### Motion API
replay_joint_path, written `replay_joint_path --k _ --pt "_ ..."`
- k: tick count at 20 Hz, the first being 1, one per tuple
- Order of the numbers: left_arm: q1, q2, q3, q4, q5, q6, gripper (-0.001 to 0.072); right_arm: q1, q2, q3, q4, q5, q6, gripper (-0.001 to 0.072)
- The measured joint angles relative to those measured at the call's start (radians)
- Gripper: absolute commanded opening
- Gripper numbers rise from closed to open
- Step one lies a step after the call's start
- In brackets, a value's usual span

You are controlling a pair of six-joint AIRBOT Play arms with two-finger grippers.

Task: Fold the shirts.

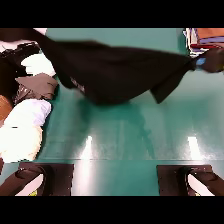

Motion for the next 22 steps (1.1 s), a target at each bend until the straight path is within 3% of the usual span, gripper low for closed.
replay_joint_path --k 6,11,17,22 --pt "0.000 0.085 0.257 0.015 0.013 0.000 0.0025 -0.085 0.032 0.244 0.001 0.085 -0.004 0.0010" --pt "0.000 0.067 0.341 0.021 0.076 0.014 0.0025 -0.139 0.035 0.325 0.002 0.159 0.003 0.0010" --pt "0.000 -0.217 0.357 0.030 0.035 0.008 0.0026 -0.154 0.033 0.065 -0.002 0.208 0.080 0.0010" --pt "0.000 -0.574 0.359 0.029 0.008 -0.032 0.0028 -0.157 -0.061 -0.282 -0.002 0.091 0.101 0.0011"
